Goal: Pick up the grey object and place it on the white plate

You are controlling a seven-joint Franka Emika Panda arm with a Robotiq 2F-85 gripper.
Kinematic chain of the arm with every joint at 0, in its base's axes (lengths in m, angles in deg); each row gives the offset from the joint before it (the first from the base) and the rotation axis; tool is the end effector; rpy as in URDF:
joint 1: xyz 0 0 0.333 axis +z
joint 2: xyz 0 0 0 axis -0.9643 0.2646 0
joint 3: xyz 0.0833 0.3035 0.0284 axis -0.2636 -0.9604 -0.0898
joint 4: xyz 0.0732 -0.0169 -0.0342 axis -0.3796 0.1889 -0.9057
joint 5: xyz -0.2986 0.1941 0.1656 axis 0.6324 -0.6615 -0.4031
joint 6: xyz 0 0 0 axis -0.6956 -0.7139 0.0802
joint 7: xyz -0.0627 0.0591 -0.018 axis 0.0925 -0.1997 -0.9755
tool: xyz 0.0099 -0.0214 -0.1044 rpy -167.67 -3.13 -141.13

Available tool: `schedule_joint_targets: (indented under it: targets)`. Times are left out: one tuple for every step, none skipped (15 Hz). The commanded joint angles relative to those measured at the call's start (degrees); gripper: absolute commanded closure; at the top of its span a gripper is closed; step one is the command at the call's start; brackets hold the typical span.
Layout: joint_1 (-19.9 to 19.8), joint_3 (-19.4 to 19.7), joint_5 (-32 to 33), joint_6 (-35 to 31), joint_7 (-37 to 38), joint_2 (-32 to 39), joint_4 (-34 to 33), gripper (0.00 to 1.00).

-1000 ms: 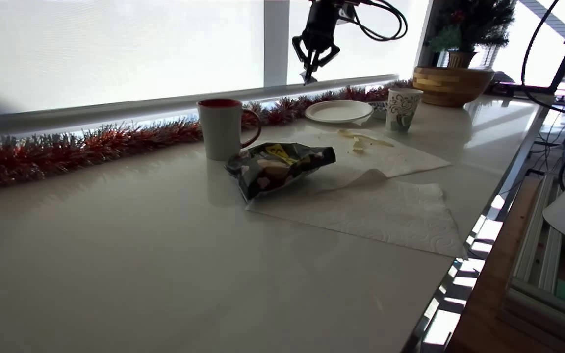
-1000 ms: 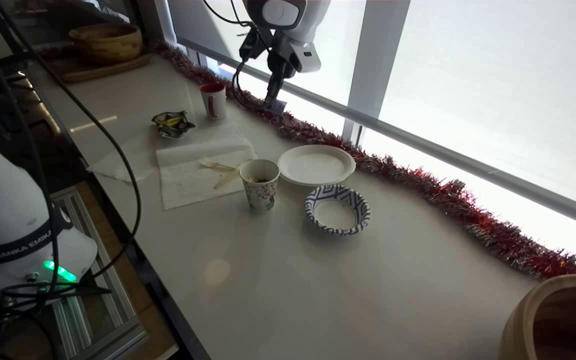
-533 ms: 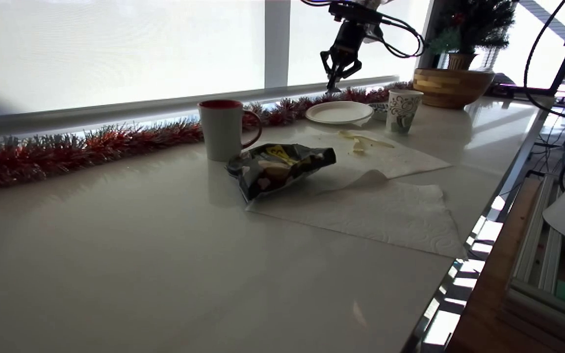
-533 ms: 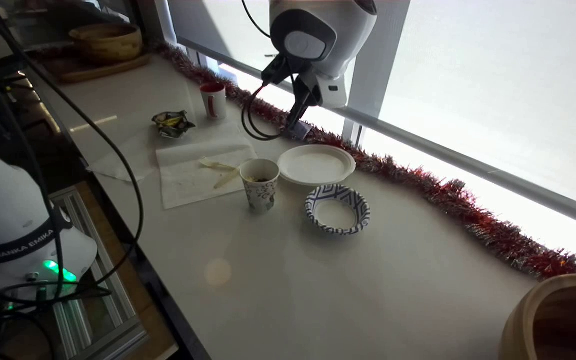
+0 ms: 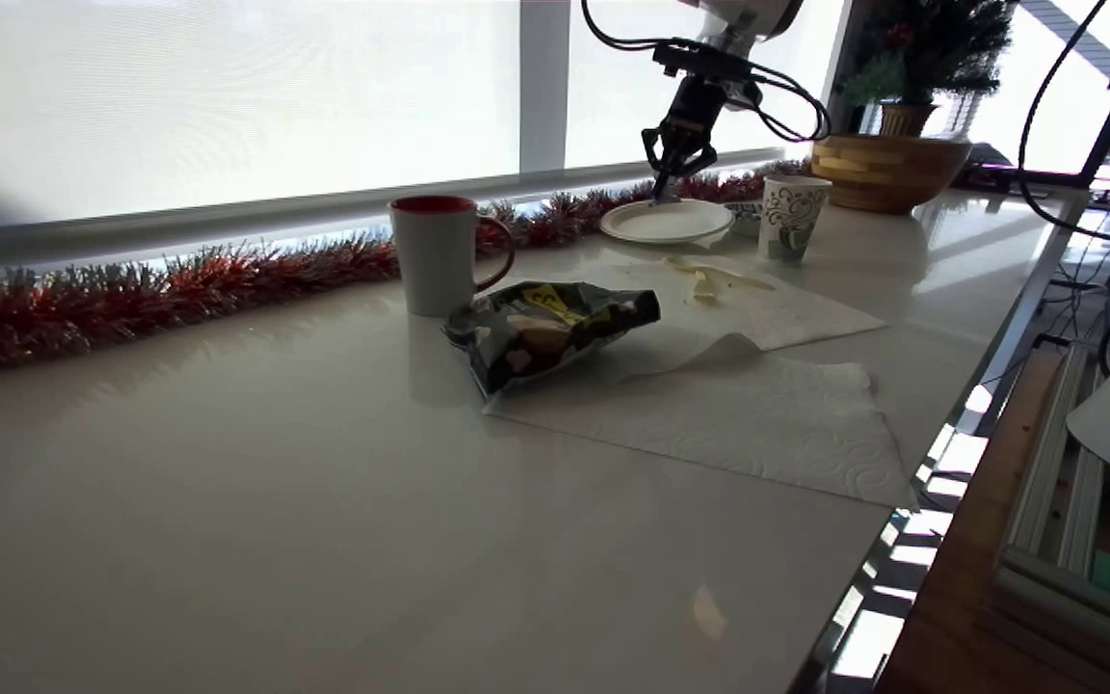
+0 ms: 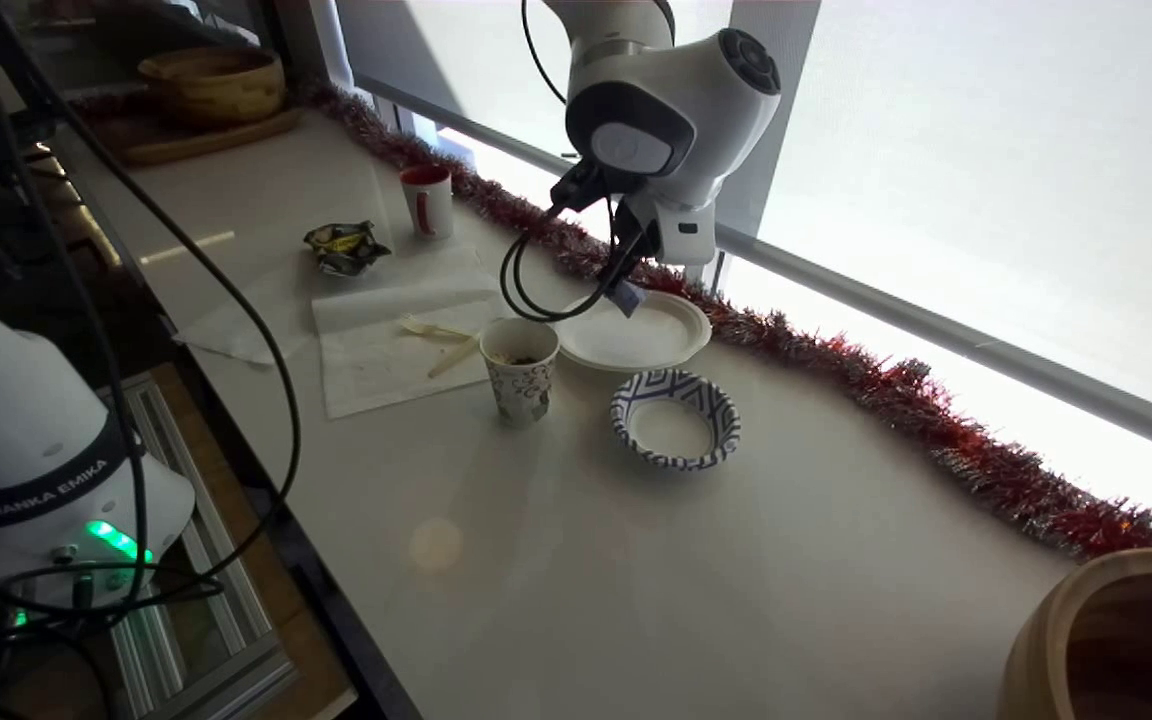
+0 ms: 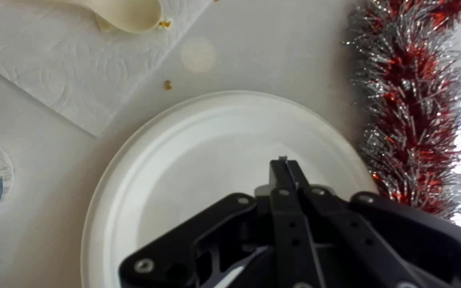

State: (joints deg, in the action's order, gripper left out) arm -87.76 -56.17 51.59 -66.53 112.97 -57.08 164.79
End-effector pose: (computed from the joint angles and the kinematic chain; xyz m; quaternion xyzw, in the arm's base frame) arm 0.5926 -0.2081 0.2582 -0.7828 0.5799 0.1062 0.1991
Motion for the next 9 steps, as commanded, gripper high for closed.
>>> schedule_joint_targets:
  targets:
    - [-1.95, 0.15, -5.01, -0.71, 1.08, 2.67, -2.87, 1.0]
    - [-2.12, 0.39, -5.45, -0.51, 1.6, 3.17, -3.24, 1.0]
    - [-2.16, 0.53, -5.52, 0.14, 1.94, 3.82, -3.88, 1.0]
    - [-1.75, 0.8, -4.69, 0.08, 2.74, 4.47, -4.17, 1.0]
    - [-1.68, 0.71, -4.52, 0.36, 3.34, 5.29, -4.77, 0.99]
    - [-1.47, 0.63, -4.27, 0.38, 3.95, 5.99, -5.04, 0.99]
    - [-1.38, 0.42, -4.36, 0.62, 4.32, 6.65, -5.29, 0.99]
    - [-1.27, 0.32, -4.27, 0.82, 4.59, 7.12, -5.39, 0.99]
    - [-1.23, 0.19, -4.43, 0.99, 5.03, 7.64, -5.59, 0.96]
